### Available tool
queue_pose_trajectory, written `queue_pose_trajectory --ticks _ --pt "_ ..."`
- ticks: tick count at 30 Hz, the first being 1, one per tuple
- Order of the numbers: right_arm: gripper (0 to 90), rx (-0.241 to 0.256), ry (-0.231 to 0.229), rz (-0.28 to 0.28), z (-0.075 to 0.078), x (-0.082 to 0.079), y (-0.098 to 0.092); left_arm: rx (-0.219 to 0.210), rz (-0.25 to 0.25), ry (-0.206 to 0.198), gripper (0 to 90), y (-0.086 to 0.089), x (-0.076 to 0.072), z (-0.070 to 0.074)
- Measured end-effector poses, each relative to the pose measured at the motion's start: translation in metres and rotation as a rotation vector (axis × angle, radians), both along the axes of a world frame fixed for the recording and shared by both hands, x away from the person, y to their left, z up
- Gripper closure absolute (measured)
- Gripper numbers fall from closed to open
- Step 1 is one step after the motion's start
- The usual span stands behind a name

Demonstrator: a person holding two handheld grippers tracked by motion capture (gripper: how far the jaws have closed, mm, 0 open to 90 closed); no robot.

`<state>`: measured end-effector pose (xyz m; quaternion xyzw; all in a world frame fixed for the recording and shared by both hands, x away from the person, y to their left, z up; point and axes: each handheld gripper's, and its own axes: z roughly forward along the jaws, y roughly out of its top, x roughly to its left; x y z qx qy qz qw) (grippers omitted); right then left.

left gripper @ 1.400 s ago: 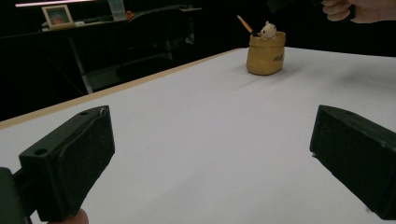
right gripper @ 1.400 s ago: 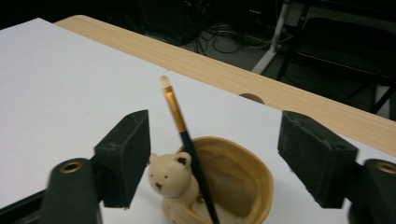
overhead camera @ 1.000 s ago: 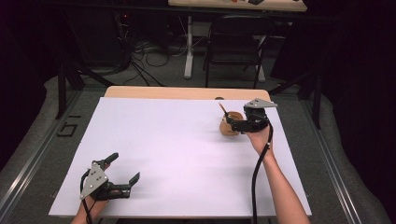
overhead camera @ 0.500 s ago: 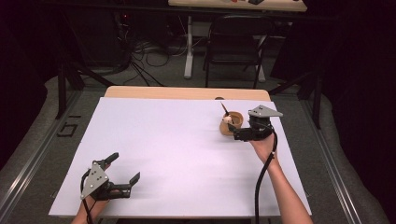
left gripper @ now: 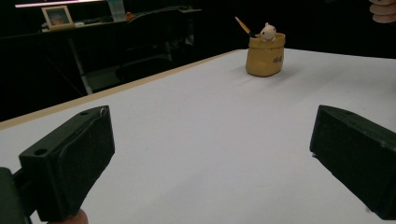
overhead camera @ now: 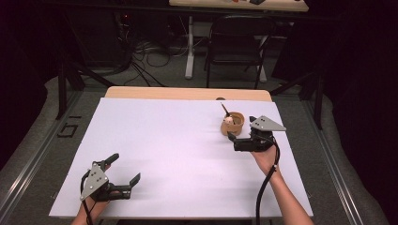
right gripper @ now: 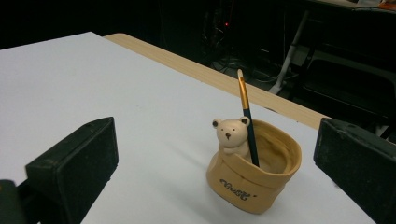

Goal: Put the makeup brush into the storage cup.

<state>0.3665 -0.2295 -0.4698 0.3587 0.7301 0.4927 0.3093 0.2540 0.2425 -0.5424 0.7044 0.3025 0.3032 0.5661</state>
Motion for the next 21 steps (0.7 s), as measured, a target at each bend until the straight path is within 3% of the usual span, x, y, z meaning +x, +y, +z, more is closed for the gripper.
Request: queue_pose_trajectory --ticks 16,21 --pt "0.0 0.021 -0.120 -0.003 -0.008 -0.041 0.002 0.001 0.000 -0.004 0.1 0.001 -0.001 0.001" --pt "0.0 0.011 -0.130 -0.013 -0.017 -0.054 0.004 -0.001 0.002 -0.004 0.1 0.001 -0.001 0.001"
